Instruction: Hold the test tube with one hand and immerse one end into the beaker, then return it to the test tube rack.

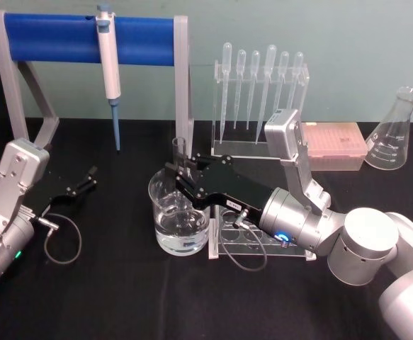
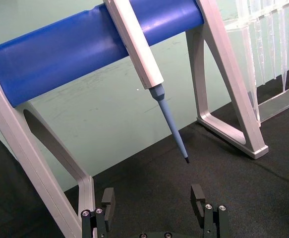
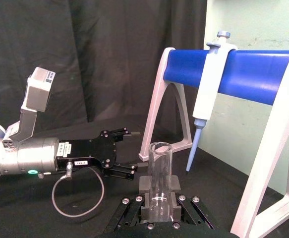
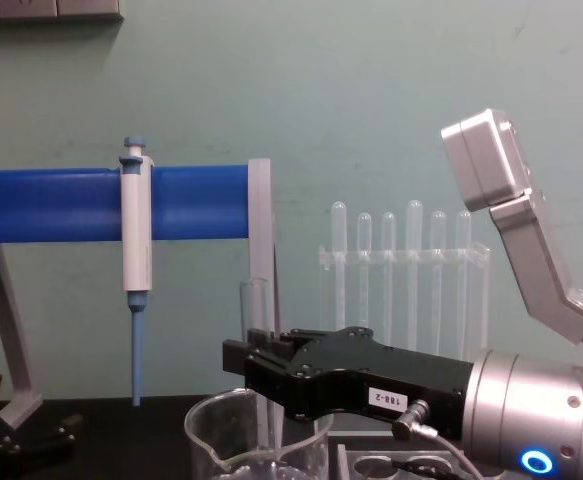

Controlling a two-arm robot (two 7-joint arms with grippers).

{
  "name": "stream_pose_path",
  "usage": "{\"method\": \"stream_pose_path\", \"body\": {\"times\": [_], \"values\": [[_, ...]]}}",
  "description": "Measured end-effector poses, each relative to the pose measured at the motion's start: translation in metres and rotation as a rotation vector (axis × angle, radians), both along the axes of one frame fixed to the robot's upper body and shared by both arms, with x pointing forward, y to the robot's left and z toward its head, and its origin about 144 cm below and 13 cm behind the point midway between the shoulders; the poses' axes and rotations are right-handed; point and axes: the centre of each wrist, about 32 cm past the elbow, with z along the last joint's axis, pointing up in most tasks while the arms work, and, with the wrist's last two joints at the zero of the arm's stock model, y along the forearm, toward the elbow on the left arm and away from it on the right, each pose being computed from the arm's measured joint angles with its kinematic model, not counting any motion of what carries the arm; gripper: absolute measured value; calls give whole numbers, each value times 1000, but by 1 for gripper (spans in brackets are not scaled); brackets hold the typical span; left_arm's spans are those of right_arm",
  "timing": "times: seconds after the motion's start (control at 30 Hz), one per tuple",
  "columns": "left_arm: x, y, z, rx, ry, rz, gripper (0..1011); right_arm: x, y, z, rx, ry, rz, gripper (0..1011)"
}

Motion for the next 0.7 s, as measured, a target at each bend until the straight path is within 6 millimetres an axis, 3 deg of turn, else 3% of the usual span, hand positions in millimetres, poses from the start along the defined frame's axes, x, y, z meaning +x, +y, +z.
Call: {"method": "stream_pose_path", "body": {"times": [0.7], "values": [[0, 0, 0, 0, 0, 0, 1000, 0, 0, 0, 0, 0, 0, 224]]}}
